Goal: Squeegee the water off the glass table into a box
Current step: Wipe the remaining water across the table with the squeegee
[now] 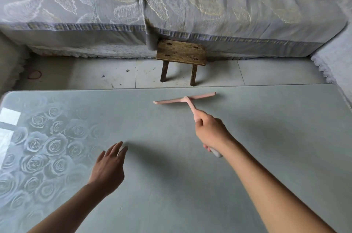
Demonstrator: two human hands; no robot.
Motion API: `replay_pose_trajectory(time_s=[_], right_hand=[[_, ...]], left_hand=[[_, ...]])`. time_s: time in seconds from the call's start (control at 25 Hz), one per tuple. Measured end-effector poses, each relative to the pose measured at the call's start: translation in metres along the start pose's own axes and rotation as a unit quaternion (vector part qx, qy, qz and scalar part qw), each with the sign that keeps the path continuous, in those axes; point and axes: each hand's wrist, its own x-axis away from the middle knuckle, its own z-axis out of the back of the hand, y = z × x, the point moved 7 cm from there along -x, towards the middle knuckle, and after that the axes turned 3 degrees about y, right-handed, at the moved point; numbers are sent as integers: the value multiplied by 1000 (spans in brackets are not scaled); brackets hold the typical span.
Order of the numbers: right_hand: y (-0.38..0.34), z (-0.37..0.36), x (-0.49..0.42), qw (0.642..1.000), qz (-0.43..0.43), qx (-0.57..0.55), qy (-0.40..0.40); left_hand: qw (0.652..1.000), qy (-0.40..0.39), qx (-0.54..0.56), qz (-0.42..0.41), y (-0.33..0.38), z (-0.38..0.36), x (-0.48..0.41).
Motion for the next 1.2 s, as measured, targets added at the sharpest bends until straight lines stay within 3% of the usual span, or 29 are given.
replay_pose_trajectory(time_s=[0.16,0.32,0.48,0.64,0.72,0.88,1.04,1.2], right_hand=[[28,-47,79,997,-6,82,10],[24,-52,163,996,15,55,-63],[-15,-18,106,996,61,67,-11],[-15,-49,73,999,-12,38,-34],[7,-79,121,994,23,103,-24],[31,-87,217,994,47,69,-63],[-18,-70,183,981,116,124,-94],[-90,-108,111,975,154,103,-122]], left_hand=[[1000,6,6,23,-11,-8,32],[999,-32,6,32,-10,-19,70],[999,-28,-9,38,-15,-29,96],[998,-23,-12,59,-23,-47,111],[998,-21,-8,56,-27,-54,121],[998,0,43,49,-33,-54,126],[996,20,59,64,-42,-46,132],[993,43,64,92,-64,-48,141]])
